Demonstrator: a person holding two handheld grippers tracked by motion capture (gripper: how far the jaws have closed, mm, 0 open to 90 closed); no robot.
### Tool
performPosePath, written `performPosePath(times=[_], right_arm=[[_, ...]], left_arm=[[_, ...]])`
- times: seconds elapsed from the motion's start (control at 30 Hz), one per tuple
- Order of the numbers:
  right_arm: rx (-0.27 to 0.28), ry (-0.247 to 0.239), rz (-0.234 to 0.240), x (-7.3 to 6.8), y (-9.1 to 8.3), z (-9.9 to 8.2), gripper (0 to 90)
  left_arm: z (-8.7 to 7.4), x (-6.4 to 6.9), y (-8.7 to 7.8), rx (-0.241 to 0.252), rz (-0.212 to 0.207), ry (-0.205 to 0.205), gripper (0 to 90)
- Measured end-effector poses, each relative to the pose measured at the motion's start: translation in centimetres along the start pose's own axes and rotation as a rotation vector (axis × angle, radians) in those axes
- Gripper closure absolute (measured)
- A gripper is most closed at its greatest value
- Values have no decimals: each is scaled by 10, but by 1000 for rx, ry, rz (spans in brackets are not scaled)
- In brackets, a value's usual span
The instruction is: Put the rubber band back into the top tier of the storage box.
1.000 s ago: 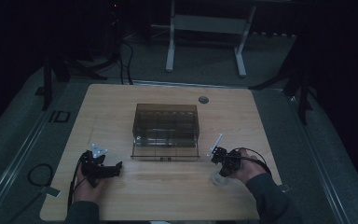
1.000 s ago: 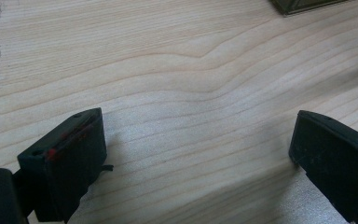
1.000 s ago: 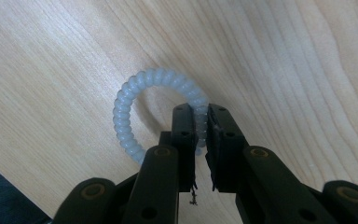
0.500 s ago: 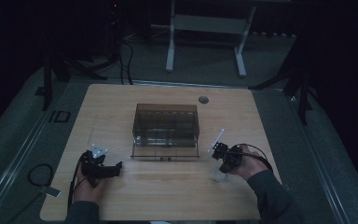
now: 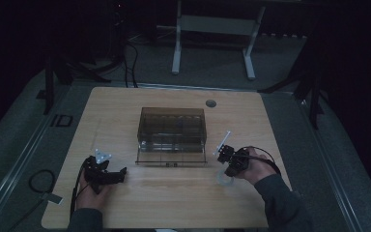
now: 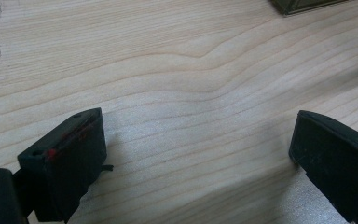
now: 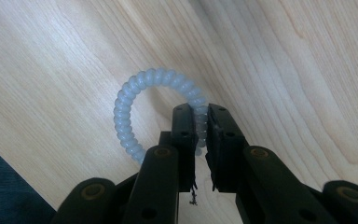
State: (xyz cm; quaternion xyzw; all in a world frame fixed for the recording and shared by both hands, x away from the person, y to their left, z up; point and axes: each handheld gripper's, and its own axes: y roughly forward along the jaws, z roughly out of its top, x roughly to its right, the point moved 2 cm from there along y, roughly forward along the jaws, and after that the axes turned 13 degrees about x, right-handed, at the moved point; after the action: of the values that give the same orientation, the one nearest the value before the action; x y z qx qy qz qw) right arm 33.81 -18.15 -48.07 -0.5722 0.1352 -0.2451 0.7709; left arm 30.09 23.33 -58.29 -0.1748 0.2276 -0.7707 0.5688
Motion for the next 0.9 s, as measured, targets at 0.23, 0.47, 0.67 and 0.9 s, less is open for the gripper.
performPosePath(times=[0.23, 0.47, 0.67, 0.9], right_arm=[[19, -2, 1, -3, -3, 6, 817], [26, -13, 9, -7, -3, 12, 817], [33, -18, 14, -10, -2, 17, 817], [36, -27, 20, -14, -1, 23, 817]], left_arm=[[0, 0, 0, -1, 0, 3, 38], [0, 0, 0, 0, 0, 3, 38], [0, 0, 0, -1, -1, 3, 38], [0, 0, 0, -1, 0, 3, 38]])
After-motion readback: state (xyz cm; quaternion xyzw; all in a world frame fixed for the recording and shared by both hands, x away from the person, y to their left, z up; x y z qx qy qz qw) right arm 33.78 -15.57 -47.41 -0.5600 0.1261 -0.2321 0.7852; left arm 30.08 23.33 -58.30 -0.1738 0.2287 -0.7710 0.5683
